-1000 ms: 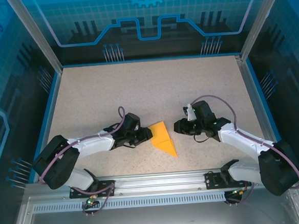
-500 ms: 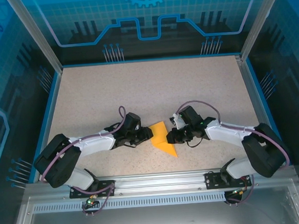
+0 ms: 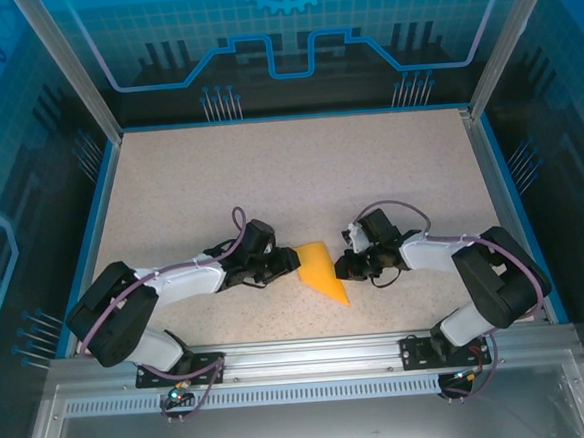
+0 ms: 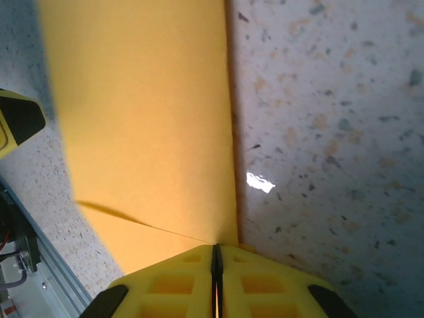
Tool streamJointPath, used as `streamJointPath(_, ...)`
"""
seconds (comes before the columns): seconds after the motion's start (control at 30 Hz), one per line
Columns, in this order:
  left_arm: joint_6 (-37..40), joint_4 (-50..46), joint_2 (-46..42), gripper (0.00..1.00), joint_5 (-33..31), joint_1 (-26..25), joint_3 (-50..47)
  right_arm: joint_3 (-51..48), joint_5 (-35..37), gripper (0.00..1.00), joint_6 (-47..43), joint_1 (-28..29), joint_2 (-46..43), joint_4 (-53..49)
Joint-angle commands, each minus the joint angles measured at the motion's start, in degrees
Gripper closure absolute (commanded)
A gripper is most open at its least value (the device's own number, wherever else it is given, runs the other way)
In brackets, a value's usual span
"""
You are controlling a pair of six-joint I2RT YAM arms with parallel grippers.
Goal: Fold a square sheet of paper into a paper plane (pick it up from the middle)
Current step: Fold the wing for the fifth time at the center of the table.
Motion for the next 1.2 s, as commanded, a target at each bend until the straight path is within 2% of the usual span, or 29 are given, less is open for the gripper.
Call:
streamJointPath(0.0, 0.01, 0.65, 1.48, 0.48, 1.51, -0.43, 2.40, -1.53, -2.11, 0.90, 0.54, -1.11, 1.58, 2.77)
streamJointPath(0.17, -0.74, 2.89, 2.68, 0.44, 2.69, -0.84, 2.66, -2.39, -1.61, 0.90, 0.94, -1.38, 2.46, 3.53)
streamJointPath(0.77, -4.29, 11.20, 8.88, 0.44, 6.14, -3.01, 4.18, -3.97, -1.60, 0.90, 1.21, -2.97, 2.66, 4.56)
streamJointPath(0.97, -5.57, 15.50, 8.83, 0.49, 7.23, -3.08, 3.15, -4.31, -1.90, 0.89, 1.20, -3.18, 2.85, 5.25)
streamJointPath(1.17, -5.69, 15.30, 8.67, 0.61, 6.41, -3.04, 3.17, -4.25, -3.09, 0.86, 1.38, -3.23, 2.25, 6.44)
